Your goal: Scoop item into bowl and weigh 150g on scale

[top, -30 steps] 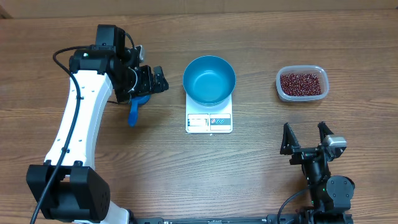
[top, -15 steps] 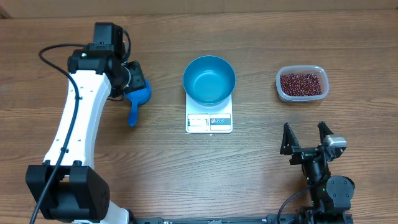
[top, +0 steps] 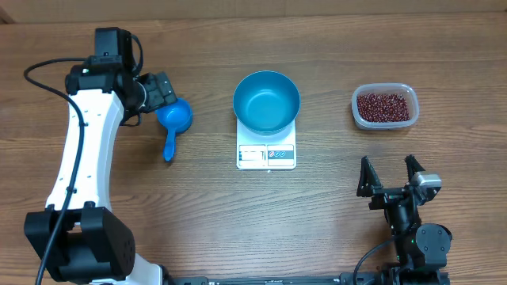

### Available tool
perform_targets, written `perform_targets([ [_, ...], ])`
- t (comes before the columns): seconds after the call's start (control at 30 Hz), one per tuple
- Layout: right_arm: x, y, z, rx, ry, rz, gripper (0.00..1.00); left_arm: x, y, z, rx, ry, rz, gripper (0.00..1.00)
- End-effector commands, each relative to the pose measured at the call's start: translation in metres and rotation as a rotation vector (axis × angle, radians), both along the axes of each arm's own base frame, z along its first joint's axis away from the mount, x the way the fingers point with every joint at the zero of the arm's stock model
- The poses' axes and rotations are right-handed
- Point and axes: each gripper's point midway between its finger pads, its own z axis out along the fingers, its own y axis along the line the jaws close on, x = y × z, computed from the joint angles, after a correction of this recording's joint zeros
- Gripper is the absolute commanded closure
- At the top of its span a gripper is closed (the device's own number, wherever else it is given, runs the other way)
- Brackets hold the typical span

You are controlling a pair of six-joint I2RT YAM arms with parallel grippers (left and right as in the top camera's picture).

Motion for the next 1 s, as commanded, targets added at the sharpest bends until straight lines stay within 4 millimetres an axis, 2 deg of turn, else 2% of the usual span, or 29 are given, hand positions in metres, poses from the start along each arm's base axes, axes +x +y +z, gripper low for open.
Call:
perform_targets([
  [0.0,0.0,0.0,-0.002,0.003,-0.002,0.001,0.0,0.001,0.009,-0.013,0.009,0.031,0.026,0.0],
  [0.2,0.0,0.0,-0.002,0.003,-0.002,0.001,0.0,0.003,0.016,-0.032,0.006,0.081,0.038,0.0],
  [0.3,0.0,0.0,-0.002,0.003,-0.002,0.001,0.0,0.005,0.012,-0.044,-0.028,0.103,-0.01,0.0],
  [0.43,0.0,0.0,-0.002,0.003,-0.002,0.001,0.0,0.006,0.009,-0.046,-0.067,0.102,-0.048,0.0],
  [0.67,0.0,0.0,-0.002,0.003,-0.002,0.001,0.0,0.014,0.014,-0.03,-0.068,0.058,-0.04,0.0],
  [0.97,0.0,0.0,-0.002,0.003,-0.002,0.001,0.0,0.033,0.006,0.0,-0.123,-0.035,-0.065,0.0],
])
